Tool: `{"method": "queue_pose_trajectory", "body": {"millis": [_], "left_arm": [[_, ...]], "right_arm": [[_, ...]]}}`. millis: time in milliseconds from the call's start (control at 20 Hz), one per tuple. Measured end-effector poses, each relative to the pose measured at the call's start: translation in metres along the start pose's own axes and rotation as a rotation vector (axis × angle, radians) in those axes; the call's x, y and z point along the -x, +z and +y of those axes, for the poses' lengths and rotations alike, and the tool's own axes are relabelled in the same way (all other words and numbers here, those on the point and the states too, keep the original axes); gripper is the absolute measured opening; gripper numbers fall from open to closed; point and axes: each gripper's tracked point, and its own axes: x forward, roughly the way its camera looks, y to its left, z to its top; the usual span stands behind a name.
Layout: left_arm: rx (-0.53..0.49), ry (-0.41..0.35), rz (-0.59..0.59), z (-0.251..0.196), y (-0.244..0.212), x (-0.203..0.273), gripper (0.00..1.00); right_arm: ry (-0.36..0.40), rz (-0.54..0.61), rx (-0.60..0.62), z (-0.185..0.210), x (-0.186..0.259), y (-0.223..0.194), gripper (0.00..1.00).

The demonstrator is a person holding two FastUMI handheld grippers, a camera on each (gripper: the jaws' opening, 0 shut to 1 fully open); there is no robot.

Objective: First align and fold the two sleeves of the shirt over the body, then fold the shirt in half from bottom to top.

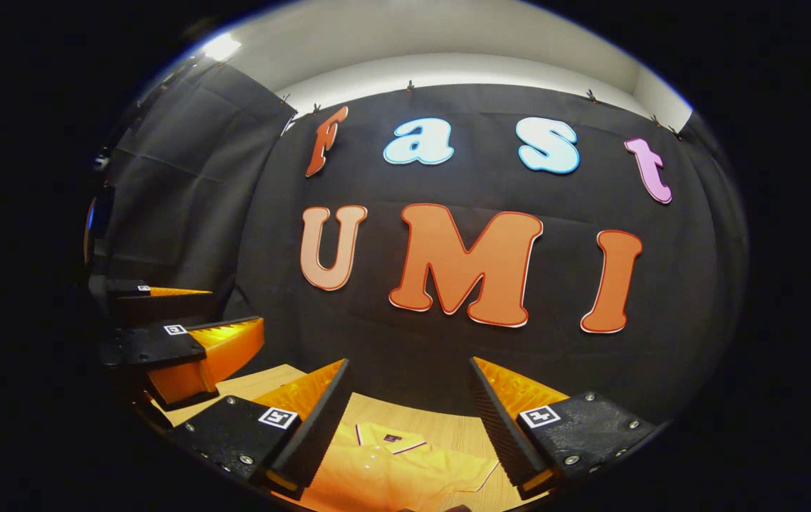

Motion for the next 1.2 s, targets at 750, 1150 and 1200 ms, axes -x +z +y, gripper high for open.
{"method": "queue_pose_trajectory", "body": {"millis": [750,1150,1200], "left_arm": [[-0.093,0.113,0.006,0.022,-0.004,0.032,0.96],[-0.146,0.286,0.095,0.059,-0.029,0.052,0.96],[-0.147,0.31,0.123,0.066,-0.038,0.056,0.96]], "right_arm": [[-0.19,0.575,-0.079,-0.134,-0.022,-0.203,0.98],[-0.161,0.887,-0.134,-0.14,-0.039,-0.293,0.98],[-0.157,0.919,-0.144,-0.139,-0.042,-0.302,0.98]]}}
